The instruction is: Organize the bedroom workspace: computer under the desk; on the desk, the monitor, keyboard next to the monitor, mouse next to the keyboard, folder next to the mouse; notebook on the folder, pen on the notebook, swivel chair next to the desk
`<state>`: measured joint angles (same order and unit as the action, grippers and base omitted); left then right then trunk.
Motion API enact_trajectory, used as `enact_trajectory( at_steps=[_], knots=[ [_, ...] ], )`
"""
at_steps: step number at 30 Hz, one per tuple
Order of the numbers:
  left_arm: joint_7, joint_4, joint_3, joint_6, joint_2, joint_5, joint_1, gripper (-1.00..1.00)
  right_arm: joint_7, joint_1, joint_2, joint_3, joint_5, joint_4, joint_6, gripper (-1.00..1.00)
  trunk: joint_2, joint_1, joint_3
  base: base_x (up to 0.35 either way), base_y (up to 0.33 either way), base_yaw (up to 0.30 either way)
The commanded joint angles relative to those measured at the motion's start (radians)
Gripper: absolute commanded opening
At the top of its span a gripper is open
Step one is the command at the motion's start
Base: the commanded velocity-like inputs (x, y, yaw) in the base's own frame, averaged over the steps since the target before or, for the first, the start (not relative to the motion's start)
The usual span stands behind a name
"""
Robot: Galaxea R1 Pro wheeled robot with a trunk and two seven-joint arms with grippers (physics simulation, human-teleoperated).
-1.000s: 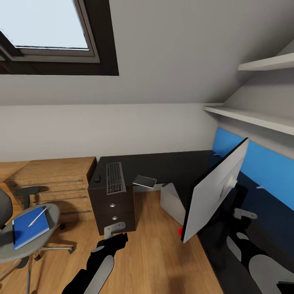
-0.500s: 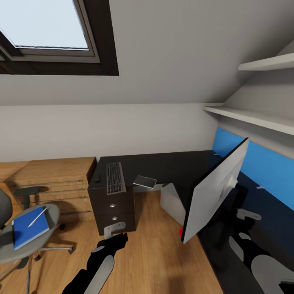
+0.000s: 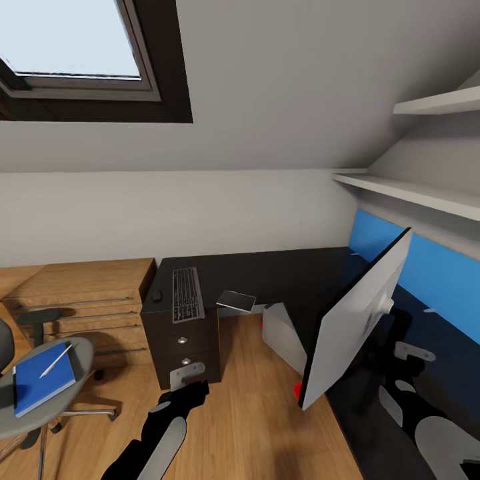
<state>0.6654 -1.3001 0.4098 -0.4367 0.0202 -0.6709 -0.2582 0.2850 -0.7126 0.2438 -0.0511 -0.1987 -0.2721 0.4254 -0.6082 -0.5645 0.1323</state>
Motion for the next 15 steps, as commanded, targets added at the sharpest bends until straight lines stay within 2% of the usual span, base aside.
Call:
enact_trajectory(
  at_steps=[1, 15],
  knots=[
    [0.008, -0.001, 0.001, -0.002, 0.000, -0.007, -0.001, 1.00, 0.000, -0.001, 0.000, -0.001, -0.005, 0.001, 0.005, 1.00, -0.002, 0.000, 0.002, 0.010, 0.000, 0.000],
    [0.008, -0.001, 0.003, -0.002, 0.000, -0.007, -0.001, 1.00, 0.002, -0.001, 0.001, -0.001, -0.004, 0.001, 0.004, 1.00, -0.002, 0.000, 0.002, 0.063, -0.023, 0.000]
  ],
)
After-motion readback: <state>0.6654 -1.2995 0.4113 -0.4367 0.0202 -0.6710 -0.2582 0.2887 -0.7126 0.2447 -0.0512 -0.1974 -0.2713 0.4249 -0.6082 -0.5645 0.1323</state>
